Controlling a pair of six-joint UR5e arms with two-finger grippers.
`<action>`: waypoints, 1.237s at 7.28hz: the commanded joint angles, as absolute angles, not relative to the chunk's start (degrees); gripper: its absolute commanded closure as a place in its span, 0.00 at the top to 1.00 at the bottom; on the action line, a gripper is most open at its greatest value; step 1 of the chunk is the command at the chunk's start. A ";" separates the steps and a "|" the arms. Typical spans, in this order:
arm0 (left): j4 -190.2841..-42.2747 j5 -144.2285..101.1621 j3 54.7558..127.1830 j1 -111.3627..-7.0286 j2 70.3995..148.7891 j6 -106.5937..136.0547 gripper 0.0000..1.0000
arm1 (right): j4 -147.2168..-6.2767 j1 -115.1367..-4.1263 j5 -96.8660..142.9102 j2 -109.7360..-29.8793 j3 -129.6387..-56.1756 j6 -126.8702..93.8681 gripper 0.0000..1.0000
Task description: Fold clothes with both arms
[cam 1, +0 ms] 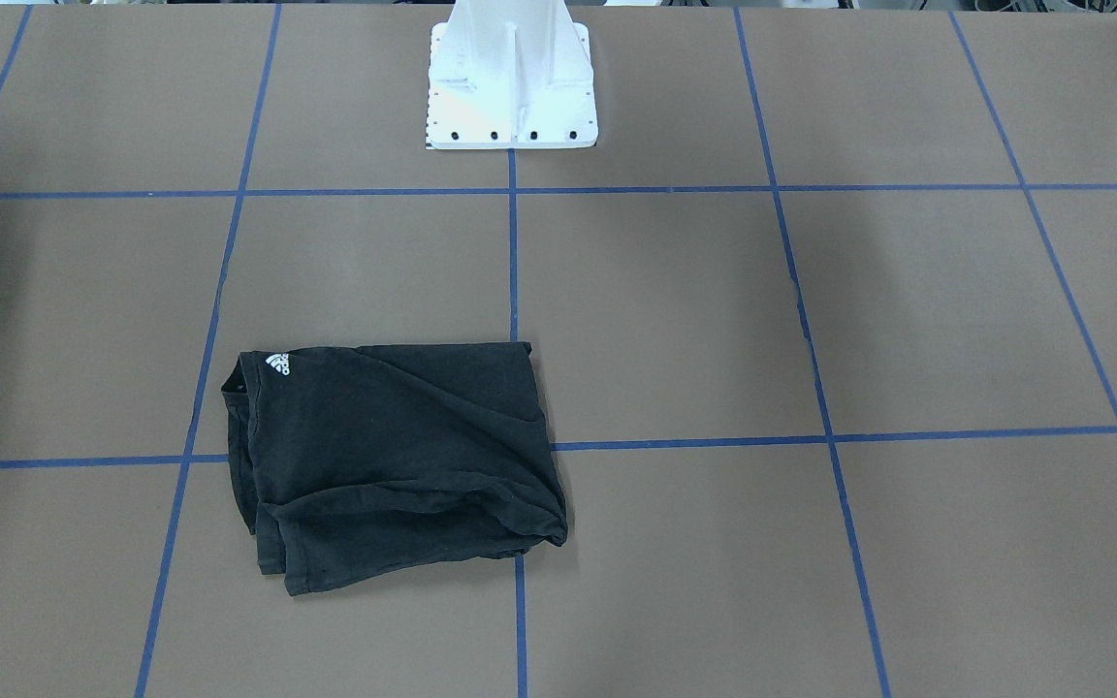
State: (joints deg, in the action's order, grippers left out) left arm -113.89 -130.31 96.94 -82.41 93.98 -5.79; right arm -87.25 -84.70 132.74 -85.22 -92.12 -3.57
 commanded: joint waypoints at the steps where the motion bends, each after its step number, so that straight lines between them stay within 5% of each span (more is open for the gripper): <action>1: -113.02 -130.34 97.29 -82.88 90.36 -7.47 1.00 | -94.45 -86.31 132.71 -84.46 -94.38 2.01 1.00; 9: -106.71 -134.19 97.82 -85.68 90.88 -6.86 1.00 | -96.59 -86.75 132.98 -85.08 -95.01 2.37 1.00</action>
